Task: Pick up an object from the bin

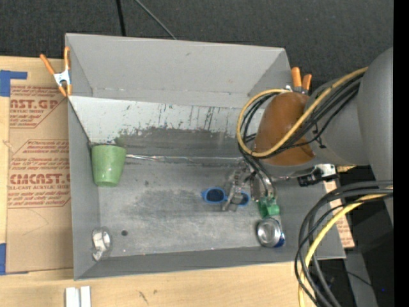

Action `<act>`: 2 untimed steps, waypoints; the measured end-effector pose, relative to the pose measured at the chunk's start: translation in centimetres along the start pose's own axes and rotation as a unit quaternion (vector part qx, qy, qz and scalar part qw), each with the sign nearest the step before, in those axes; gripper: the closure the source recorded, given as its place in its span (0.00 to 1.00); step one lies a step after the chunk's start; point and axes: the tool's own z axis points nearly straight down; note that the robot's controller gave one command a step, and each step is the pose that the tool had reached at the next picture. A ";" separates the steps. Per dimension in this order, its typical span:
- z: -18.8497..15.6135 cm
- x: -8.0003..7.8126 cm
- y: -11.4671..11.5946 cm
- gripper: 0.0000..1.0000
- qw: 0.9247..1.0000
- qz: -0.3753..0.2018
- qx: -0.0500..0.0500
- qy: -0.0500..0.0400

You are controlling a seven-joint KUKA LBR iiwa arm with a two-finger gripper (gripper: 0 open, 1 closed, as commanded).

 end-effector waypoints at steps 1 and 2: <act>-2.8 -0.1 0.1 1.00 1.000 0.000 0.000 0.000; -9.9 -0.3 0.2 1.00 1.000 -0.001 0.000 -0.003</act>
Offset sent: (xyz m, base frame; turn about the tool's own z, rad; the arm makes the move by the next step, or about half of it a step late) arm 0.0000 0.0000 0.0266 0.0000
